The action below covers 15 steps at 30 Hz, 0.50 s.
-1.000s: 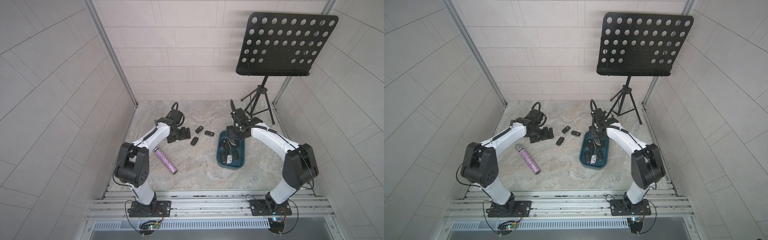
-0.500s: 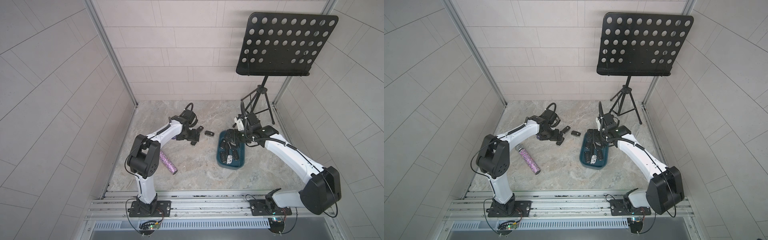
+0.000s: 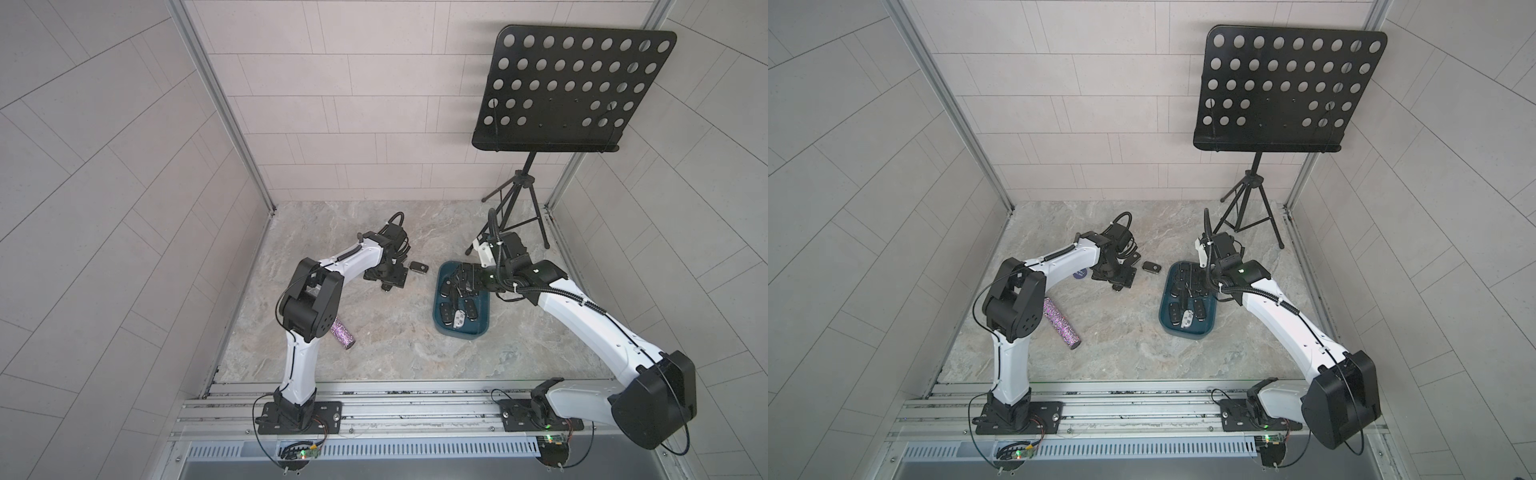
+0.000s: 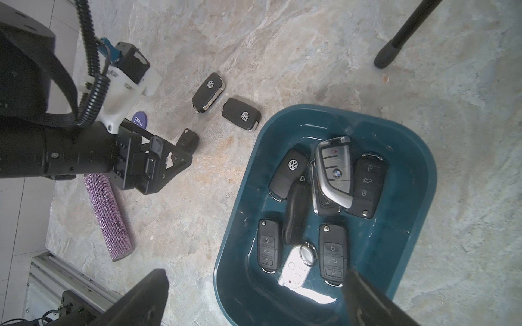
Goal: Place the car key into the storage box
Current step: Pick up the car key from the center of the board.
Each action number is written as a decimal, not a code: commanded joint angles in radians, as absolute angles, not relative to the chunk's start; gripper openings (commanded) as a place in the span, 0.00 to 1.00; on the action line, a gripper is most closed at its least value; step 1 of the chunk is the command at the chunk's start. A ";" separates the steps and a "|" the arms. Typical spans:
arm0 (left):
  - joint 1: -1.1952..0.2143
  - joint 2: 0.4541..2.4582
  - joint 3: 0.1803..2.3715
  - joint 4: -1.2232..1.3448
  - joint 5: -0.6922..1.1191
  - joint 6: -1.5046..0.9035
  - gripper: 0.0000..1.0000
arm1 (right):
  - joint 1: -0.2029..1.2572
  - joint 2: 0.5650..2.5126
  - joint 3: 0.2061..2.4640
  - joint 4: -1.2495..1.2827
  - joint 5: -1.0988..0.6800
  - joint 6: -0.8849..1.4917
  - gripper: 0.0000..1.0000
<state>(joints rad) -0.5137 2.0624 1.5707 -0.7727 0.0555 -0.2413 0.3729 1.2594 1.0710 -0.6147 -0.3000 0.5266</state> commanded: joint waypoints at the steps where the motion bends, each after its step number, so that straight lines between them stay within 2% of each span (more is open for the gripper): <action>1: -0.515 2.093 1.608 -0.803 0.006 -0.214 0.85 | 0.365 1.236 1.070 -0.642 -0.267 0.528 1.00; 4: -0.515 2.112 1.612 -0.791 -0.004 -0.216 0.78 | 0.363 1.241 1.077 -0.656 -0.258 0.527 1.00; 15: -0.520 2.161 1.625 -0.764 0.014 -0.226 0.72 | 0.356 1.251 1.086 -0.668 -0.245 0.525 1.00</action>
